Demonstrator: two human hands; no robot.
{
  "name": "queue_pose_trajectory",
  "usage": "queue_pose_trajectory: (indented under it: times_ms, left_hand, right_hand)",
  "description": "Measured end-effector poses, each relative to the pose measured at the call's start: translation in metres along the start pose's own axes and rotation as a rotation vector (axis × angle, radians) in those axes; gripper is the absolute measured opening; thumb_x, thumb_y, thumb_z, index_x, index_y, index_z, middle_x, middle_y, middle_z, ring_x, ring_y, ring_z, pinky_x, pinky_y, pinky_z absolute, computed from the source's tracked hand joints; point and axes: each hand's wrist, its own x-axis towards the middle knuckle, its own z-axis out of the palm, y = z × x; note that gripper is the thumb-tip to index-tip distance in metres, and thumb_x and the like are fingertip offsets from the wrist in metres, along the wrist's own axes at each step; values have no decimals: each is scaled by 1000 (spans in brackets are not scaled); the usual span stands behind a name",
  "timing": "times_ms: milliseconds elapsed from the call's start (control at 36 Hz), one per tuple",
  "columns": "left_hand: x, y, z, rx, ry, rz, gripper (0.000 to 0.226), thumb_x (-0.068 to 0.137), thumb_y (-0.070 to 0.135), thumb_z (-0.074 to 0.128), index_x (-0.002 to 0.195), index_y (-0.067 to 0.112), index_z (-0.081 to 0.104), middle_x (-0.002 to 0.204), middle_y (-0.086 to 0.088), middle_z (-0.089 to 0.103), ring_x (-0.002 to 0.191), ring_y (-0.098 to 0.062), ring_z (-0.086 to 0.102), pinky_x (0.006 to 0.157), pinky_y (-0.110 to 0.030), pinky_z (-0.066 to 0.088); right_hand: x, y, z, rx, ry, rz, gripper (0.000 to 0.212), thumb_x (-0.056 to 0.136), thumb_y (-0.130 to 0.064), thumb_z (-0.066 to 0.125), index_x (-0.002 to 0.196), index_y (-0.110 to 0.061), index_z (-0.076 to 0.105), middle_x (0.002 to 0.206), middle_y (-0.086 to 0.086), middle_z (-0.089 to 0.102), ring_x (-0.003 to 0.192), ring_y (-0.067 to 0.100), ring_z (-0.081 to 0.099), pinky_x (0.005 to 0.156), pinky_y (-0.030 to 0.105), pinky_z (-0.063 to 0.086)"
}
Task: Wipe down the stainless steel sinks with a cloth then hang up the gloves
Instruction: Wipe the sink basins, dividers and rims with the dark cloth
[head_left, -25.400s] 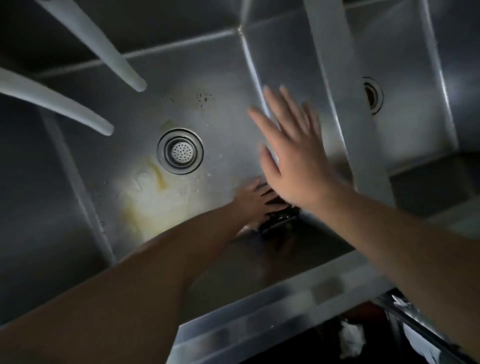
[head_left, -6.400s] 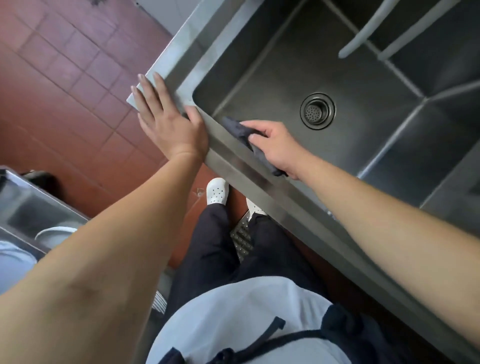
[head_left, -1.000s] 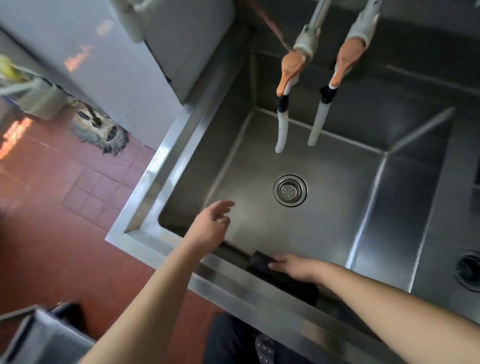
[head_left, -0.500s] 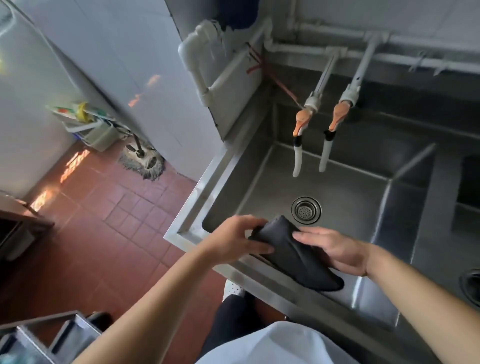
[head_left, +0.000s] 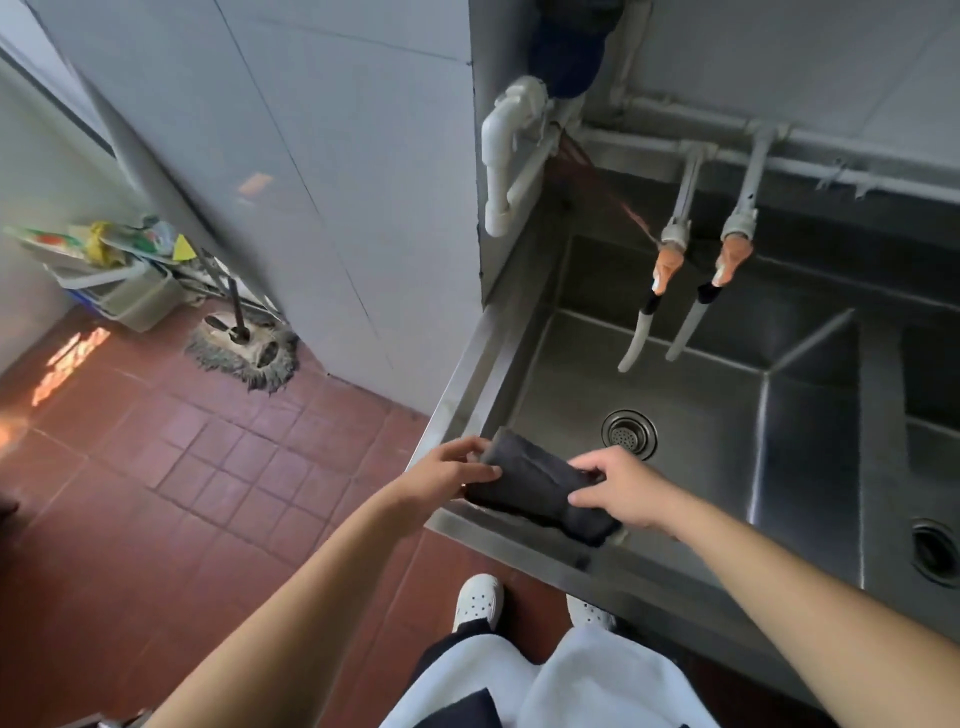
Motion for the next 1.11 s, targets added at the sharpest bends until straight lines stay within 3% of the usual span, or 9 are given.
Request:
queue_pose_trajectory:
  times_ms: [83, 250, 333, 444, 528, 639, 750, 889, 1111]
  left_hand:
    - [14, 10, -25, 72, 23, 26, 12, 90, 9, 69, 102, 8, 67, 82, -3, 64, 76, -12, 63, 71, -19, 50]
    - [51, 48, -63, 350, 200, 155, 31, 84, 13, 75, 115, 15, 72, 102, -7, 68, 94, -21, 63, 88, -31, 47]
    - [52, 59, -76, 355, 235, 255, 32, 86, 8, 71, 117, 15, 73, 72, -1, 60, 71, -16, 54, 75, -29, 44]
    - [31, 41, -90, 316, 206, 322, 29, 93, 10, 62, 112, 30, 72, 89, 11, 76, 86, -3, 68, 75, -9, 48]
    - [13, 5, -102, 355, 171, 280, 31, 96, 15, 50, 113, 27, 72, 108, 7, 74, 100, -3, 64, 86, -7, 45]
    - [-2, -51, -115, 314, 163, 113, 21, 98, 28, 56, 109, 25, 73, 106, 4, 75, 100, -9, 68, 93, -28, 51]
    - [-1, -73, -115, 143, 265, 48, 20, 90, 11, 70, 92, 30, 74, 89, 4, 77, 74, -6, 69, 63, -17, 53]
    - [4, -78, -117, -57, 260, -51, 31, 88, -6, 58, 83, 21, 71, 82, 2, 71, 78, -17, 71, 64, -28, 56]
    - [-2, -85, -98, 124, 404, -77, 23, 93, 3, 53, 96, 22, 66, 95, -4, 70, 73, -21, 61, 62, -34, 47]
  right_hand:
    - [20, -17, 3, -93, 102, 9, 19, 78, -6, 73, 95, -14, 75, 89, 3, 74, 81, 11, 58, 72, 29, 44]
    - [38, -62, 12, -214, 377, 60, 19, 80, -18, 64, 94, -29, 72, 84, -6, 70, 81, 19, 63, 61, 24, 45]
    - [35, -77, 32, -269, 549, -9, 27, 86, -20, 58, 107, -32, 71, 98, -3, 69, 88, 25, 61, 72, 33, 51]
    - [19, -74, 88, -254, 677, -185, 37, 90, -11, 60, 126, -19, 66, 117, 2, 64, 104, 28, 58, 88, 39, 50]
    - [12, -52, 131, -409, 436, -191, 49, 93, -21, 58, 142, -20, 52, 144, 0, 51, 133, 25, 42, 109, 41, 34]
    - [3, -15, 168, -528, 13, -54, 66, 96, -50, 46, 155, -37, 17, 164, -16, -1, 152, 13, -9, 120, 46, 3]
    - [3, -9, 172, -469, 55, -86, 66, 97, -53, 44, 155, -40, 15, 164, -18, 0, 152, 10, -8, 122, 40, 4]
    - [1, -15, 167, -432, 61, -111, 63, 98, -49, 46, 154, -38, 21, 163, -19, 11, 151, 8, 2, 122, 34, 8]
    - [-6, -13, 167, -389, 36, -71, 62, 98, -44, 47, 153, -41, 21, 163, -22, 6, 150, 2, -5, 122, 40, 0]
